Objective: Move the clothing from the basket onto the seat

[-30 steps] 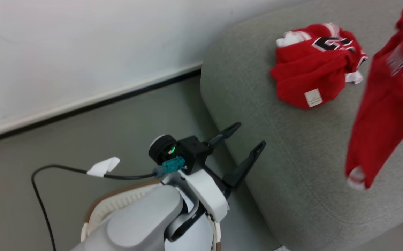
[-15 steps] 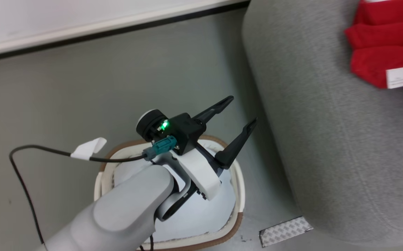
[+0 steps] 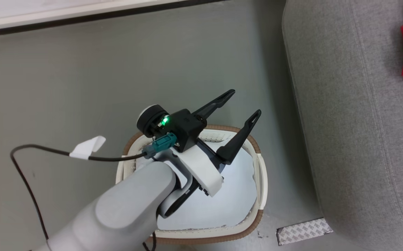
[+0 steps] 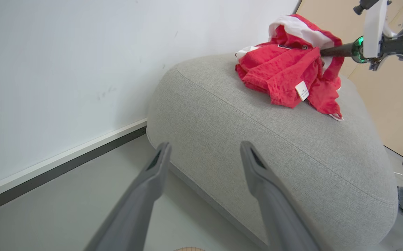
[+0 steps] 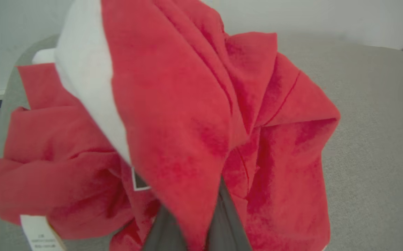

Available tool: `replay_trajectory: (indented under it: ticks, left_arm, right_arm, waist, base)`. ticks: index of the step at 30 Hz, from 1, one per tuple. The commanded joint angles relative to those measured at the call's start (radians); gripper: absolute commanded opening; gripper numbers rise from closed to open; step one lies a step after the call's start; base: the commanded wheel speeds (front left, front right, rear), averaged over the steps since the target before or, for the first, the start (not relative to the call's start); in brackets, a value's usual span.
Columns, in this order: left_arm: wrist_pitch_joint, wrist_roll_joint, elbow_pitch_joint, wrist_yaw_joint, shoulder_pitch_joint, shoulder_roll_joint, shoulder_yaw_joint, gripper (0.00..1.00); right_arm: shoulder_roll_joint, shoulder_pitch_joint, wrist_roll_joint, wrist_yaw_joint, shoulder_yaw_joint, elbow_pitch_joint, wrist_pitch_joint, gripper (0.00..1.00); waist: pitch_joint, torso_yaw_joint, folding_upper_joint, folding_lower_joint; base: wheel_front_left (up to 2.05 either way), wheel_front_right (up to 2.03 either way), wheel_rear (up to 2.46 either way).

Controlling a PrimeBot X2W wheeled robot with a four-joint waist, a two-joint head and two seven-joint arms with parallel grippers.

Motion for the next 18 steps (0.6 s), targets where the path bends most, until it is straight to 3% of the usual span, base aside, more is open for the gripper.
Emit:
replay_trajectory:
  ticks: [1,2,10,18]
  left_arm:
    - [-0.012,-0.014,0.008,-0.001,0.016,-0.001,0.004,1.0]
    - [-0.011,-0.015,0.012,-0.001,0.018,-0.002,0.004,1.0]
    - [-0.026,-0.029,0.038,-0.012,0.059,-0.016,0.023,1.0]
    - [-0.034,-0.047,0.047,-0.02,0.144,-0.021,0.077,1.0]
  right_arm:
    - [-0.01,-0.019,0.028,-0.002,0.022,0.0,0.012,0.57]
    - [-0.014,-0.019,0.034,-0.002,0.037,-0.003,0.011,1.0]
    - [-0.045,-0.007,0.06,-0.002,0.157,-0.008,-0.034,1.0]
    - [-0.094,0.01,0.062,-0.002,0.261,-0.058,-0.086,1.0]
  waist:
    - [-0.015,-0.001,0.0,-0.0001]
    - [-0.022,-0.002,0.0,-0.0001]
    - [-0.122,-0.027,0.0,-0.0001]
    - [-0.303,-0.046,0.0,-0.0001]
  base:
    - [0.0,0.0,0.0]
    - [0.0,0.0,0.0]
    - [0.0,0.0,0.0]
    - [0.0,0.0,0.0]
